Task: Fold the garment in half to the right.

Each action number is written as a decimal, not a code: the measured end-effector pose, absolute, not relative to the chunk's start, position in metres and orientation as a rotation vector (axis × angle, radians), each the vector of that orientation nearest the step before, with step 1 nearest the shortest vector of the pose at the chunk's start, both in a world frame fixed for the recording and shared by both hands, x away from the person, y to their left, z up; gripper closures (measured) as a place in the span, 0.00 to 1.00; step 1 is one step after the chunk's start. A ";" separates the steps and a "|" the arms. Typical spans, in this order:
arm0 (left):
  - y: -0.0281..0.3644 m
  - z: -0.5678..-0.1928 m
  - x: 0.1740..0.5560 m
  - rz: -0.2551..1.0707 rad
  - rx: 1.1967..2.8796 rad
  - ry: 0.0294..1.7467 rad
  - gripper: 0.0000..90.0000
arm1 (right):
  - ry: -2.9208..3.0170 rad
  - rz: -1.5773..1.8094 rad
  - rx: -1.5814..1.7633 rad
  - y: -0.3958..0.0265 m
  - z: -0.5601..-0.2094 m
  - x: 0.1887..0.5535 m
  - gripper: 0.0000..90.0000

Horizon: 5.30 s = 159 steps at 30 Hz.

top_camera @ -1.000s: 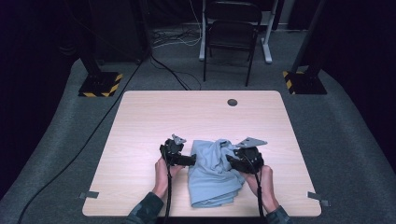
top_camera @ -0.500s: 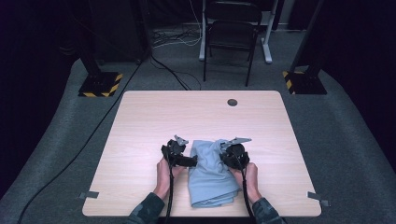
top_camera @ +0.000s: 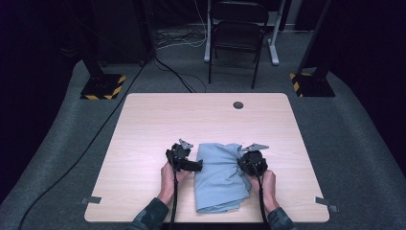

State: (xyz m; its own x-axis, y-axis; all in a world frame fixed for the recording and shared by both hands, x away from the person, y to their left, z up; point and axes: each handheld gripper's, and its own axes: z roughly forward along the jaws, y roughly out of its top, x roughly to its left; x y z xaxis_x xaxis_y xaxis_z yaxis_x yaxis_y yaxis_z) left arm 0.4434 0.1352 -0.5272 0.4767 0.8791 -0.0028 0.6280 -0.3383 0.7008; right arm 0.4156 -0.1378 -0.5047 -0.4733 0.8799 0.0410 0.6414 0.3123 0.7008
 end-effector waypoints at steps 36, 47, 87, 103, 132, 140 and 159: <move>0.137 -0.507 0.437 0.509 2.063 1.240 0.00 | 2.290 1.042 1.367 -0.138 -0.481 0.390 0.70; 0.136 -0.527 0.435 0.492 2.099 1.270 0.00 | 2.286 0.997 1.321 -0.137 -0.509 0.373 0.95; 0.126 -0.526 0.365 0.495 2.125 1.170 0.00 | 2.209 0.855 1.399 -0.156 -0.524 0.342 0.00; 0.137 -0.530 0.381 0.529 2.113 1.187 0.00 | 2.214 0.838 1.356 -0.143 -0.527 0.364 0.00; 0.160 -0.527 0.450 0.585 2.087 1.274 0.00 | 2.231 0.840 1.334 -0.112 -0.524 0.454 0.00; 0.164 -0.522 0.446 0.575 2.062 1.269 0.00 | 2.233 0.853 1.320 -0.114 -0.521 0.453 0.00; 0.254 -0.516 0.379 0.648 2.000 1.306 0.00 | 2.110 0.935 1.309 -0.209 -0.500 0.382 0.01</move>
State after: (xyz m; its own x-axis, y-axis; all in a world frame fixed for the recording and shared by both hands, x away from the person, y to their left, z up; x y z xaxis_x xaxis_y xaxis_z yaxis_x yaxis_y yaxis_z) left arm 0.3790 0.2541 -0.5165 0.3802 0.9235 0.0514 0.5996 -0.2884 0.7465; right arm 0.3823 -0.2088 -0.4996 -0.4249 0.9041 -0.0455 0.5734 0.3076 0.7593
